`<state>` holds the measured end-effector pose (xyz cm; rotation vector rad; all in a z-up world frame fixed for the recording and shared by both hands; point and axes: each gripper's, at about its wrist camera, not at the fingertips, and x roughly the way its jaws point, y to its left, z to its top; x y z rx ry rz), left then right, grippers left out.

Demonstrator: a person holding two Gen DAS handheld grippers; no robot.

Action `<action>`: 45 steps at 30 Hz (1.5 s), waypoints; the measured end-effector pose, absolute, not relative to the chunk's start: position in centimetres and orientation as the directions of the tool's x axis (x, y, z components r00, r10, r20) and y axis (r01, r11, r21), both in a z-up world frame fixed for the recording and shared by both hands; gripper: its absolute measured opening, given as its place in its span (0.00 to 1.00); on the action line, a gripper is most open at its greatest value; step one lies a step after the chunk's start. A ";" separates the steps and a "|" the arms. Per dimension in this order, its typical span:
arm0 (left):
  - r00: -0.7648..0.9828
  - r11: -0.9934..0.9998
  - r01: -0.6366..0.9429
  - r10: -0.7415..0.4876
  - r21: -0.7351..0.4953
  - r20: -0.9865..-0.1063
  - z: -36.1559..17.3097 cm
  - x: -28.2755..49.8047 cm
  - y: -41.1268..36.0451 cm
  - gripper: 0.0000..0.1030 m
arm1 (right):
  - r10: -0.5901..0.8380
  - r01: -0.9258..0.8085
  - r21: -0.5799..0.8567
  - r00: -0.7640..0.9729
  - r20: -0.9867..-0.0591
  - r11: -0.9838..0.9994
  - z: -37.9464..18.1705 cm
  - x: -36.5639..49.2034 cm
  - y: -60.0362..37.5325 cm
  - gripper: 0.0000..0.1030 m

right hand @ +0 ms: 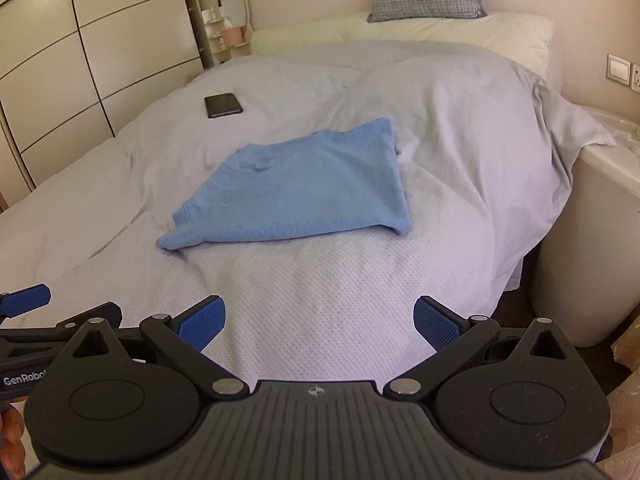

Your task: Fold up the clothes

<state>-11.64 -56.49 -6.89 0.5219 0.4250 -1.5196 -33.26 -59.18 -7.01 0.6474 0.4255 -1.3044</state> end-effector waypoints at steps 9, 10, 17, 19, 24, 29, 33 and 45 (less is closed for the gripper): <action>-0.004 -0.019 1.000 -0.814 0.019 -0.581 -6.3 -11.7 -55.7 0.99 | -0.756 0.974 0.183 0.221 -0.617 0.136 -6.5 -32.8 -57.9 1.00; -0.006 -0.020 1.000 -0.813 0.017 -0.583 -6.2 -11.8 -55.6 0.99 | -0.756 0.974 0.181 0.220 -0.616 0.136 -6.4 -32.8 -57.8 1.00; 0.014 -0.012 0.999 -0.816 0.041 -0.579 -5.6 -12.3 -54.6 0.99 | -0.770 0.979 0.155 0.202 -0.605 0.135 -5.5 -32.6 -56.5 1.00; 0.015 -0.011 0.999 -0.817 0.041 -0.576 -5.4 -12.4 -54.3 0.99 | -0.778 0.978 0.154 0.203 -0.595 0.137 -5.1 -32.5 -56.0 1.00; 0.019 -0.003 0.999 -0.819 0.038 -0.573 -4.8 -12.6 -53.7 0.99 | -0.797 0.977 0.160 0.209 -0.567 0.142 -4.2 -32.5 -54.6 1.00; 0.025 0.005 0.999 -0.824 0.037 -0.567 -4.1 -12.9 -53.2 0.99 | -0.804 0.974 0.171 0.218 -0.553 0.146 -3.5 -32.6 -53.4 1.00; 0.035 0.011 0.999 -0.827 0.046 -0.561 -3.7 -13.2 -52.8 0.99 | -0.810 0.973 0.171 0.222 -0.543 0.153 -2.9 -32.5 -52.4 1.00; 0.080 0.039 0.996 -0.825 0.085 -0.560 -3.1 -13.5 -51.6 0.99 | -0.816 0.970 0.181 0.234 -0.528 0.161 -2.3 -32.6 -50.3 1.00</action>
